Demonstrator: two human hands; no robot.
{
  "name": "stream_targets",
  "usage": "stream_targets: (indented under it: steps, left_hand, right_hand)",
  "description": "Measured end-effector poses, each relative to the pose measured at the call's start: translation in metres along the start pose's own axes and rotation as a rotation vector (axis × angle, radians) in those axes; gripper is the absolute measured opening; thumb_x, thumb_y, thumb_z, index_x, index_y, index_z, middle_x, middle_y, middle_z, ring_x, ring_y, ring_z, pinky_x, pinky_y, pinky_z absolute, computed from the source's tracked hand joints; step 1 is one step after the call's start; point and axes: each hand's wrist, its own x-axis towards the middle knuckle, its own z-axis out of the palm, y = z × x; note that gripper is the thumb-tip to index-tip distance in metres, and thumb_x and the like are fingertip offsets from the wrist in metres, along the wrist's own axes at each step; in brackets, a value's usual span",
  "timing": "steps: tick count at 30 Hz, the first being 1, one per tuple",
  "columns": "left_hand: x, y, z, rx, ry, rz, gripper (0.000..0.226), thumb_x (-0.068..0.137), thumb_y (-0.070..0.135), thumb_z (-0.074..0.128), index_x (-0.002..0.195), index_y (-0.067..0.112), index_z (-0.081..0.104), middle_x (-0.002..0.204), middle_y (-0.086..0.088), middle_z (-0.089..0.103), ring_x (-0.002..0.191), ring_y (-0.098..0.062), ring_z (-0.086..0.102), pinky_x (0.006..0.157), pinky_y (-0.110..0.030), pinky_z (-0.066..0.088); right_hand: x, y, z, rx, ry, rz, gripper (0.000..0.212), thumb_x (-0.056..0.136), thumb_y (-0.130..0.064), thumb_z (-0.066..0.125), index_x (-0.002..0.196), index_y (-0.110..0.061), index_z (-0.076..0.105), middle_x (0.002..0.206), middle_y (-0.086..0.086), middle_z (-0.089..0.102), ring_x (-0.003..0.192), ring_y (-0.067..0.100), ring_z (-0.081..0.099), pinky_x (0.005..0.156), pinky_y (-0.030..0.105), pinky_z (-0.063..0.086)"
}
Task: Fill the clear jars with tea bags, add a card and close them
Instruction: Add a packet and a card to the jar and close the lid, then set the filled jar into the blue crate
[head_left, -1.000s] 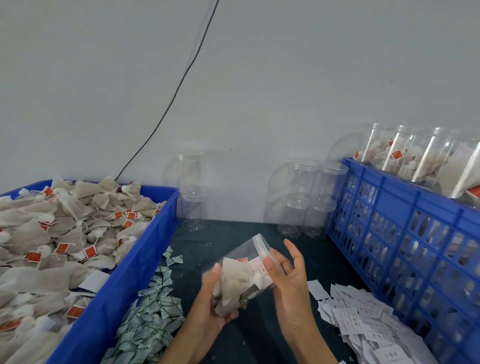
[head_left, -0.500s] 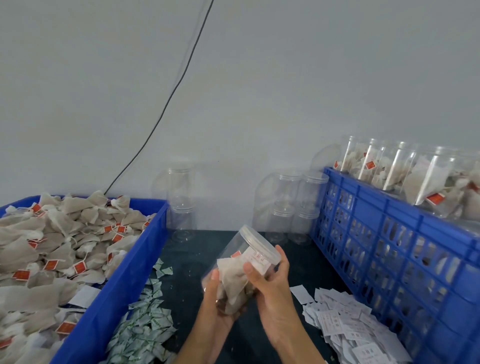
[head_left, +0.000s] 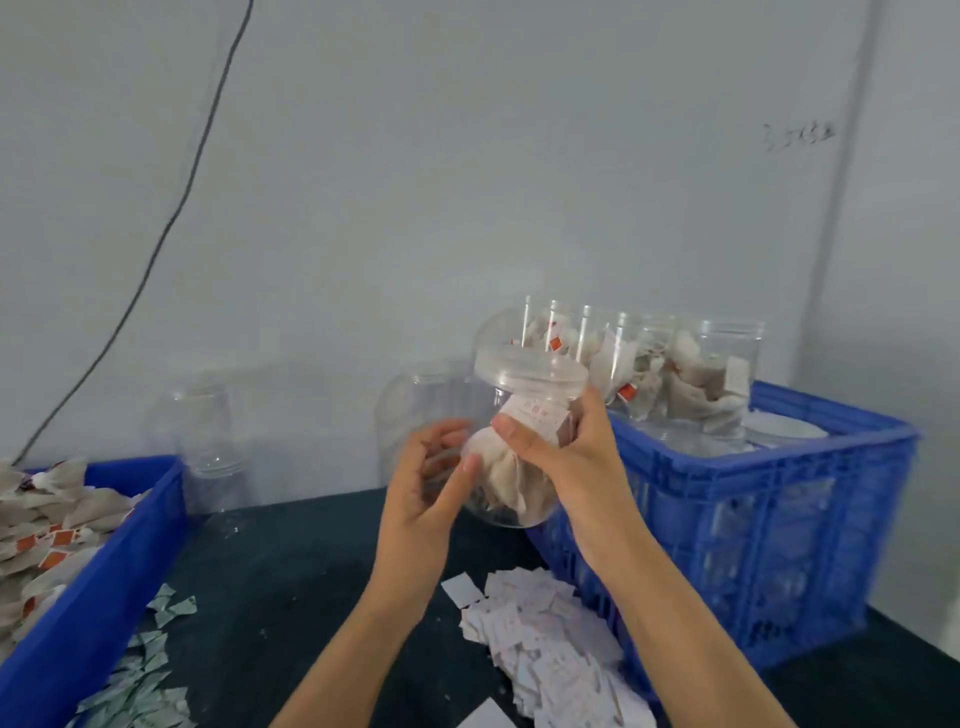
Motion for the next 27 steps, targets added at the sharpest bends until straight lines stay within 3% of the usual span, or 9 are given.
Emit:
stream_targets:
  steps: [2,4,6,9,13,15,19,22,27]
  left_hand:
    - [0.014,0.011,0.03,0.008,-0.06,0.04,0.038,0.081,0.036,0.061,0.117,0.023,0.058,0.106,0.008,0.066,0.103,-0.015,0.064,0.084,-0.031,0.055]
    - [0.027,0.02,0.061,0.005,-0.103,0.071,0.036,0.083,0.033,0.06,0.117,0.023,0.058,0.105,0.011,0.065,0.103,-0.016,0.065,0.087,-0.034,0.055]
    - [0.036,0.027,0.09,-0.021,-0.128,0.096,0.038,0.083,0.033,0.06,0.119,0.021,0.057,0.102,0.015,0.065,0.1,-0.013,0.064,0.086,-0.03,0.054]
    - [0.042,0.034,0.127,-0.051,-0.179,0.115,0.037,0.083,0.036,0.062,0.118,0.025,0.059,0.099,0.019,0.064,0.095,-0.004,0.063,0.081,-0.018,0.05]
    - [0.047,0.029,0.162,-0.011,-0.255,0.06,0.031,0.092,0.021,0.063,0.122,0.026,0.061,0.11,0.006,0.065,0.1,-0.009,0.065,0.087,-0.022,0.052]
    - [0.049,0.022,0.175,0.054,-0.322,0.047,0.033,0.096,0.009,0.058,0.126,0.022,0.06,0.117,0.003,0.065,0.104,-0.012,0.063,0.092,-0.023,0.051]
    - [0.051,0.009,0.194,0.206,-0.471,0.019,0.048,0.096,-0.009,0.04,0.133,0.018,0.055,0.127,0.001,0.062,0.114,-0.013,0.058,0.1,-0.021,0.045]
    - [0.057,-0.001,0.203,0.328,-0.521,-0.017,0.05,0.096,-0.007,0.038,0.135,0.021,0.052,0.131,0.007,0.059,0.118,-0.011,0.053,0.097,-0.019,0.043]
    - [0.067,-0.008,0.223,0.654,-0.653,0.077,0.051,0.095,0.004,0.042,0.144,0.02,0.042,0.143,0.002,0.051,0.126,-0.022,0.049,0.104,-0.038,0.042]
  right_hand:
    - [0.007,-0.022,-0.026,-0.015,0.036,-0.049,0.086,0.043,-0.045,0.081,0.117,-0.013,0.05,0.098,-0.003,0.067,0.089,0.011,0.068,0.073,0.025,0.056]
    - [0.015,-0.042,-0.05,-0.048,0.074,-0.093,0.084,0.045,-0.047,0.081,0.11,-0.007,0.048,0.089,-0.002,0.065,0.082,0.014,0.068,0.07,0.028,0.056]
    - [0.023,-0.058,-0.072,-0.062,0.108,-0.131,0.085,0.046,-0.047,0.08,0.113,-0.007,0.047,0.094,0.001,0.064,0.083,0.014,0.068,0.073,0.03,0.057]
    - [0.032,-0.076,-0.103,-0.088,0.164,-0.18,0.08,0.051,-0.048,0.078,0.117,-0.011,0.049,0.097,-0.001,0.066,0.08,0.008,0.068,0.067,0.021,0.054]
    - [0.045,-0.083,-0.145,-0.127,0.229,-0.197,0.069,0.062,-0.037,0.081,0.118,-0.014,0.05,0.096,-0.003,0.067,0.077,0.004,0.069,0.061,0.014,0.051]
    - [0.051,-0.08,-0.166,-0.164,0.3,-0.206,0.072,0.063,-0.032,0.084,0.122,-0.015,0.047,0.099,-0.005,0.066,0.081,0.003,0.069,0.066,0.019,0.052]
    - [0.067,-0.067,-0.204,-0.27,0.477,-0.192,0.083,0.067,-0.029,0.087,0.133,-0.02,0.037,0.123,0.001,0.057,0.107,0.015,0.061,0.09,0.034,0.051]
    - [0.083,-0.054,-0.223,-0.323,0.579,-0.158,0.088,0.07,-0.026,0.085,0.139,-0.017,0.031,0.136,0.005,0.049,0.119,0.023,0.054,0.102,0.043,0.046]
    - [0.105,-0.03,-0.233,-0.383,0.56,-0.071,0.083,0.076,-0.03,0.081,0.141,-0.013,0.031,0.135,0.008,0.05,0.121,0.026,0.053,0.104,0.047,0.044]
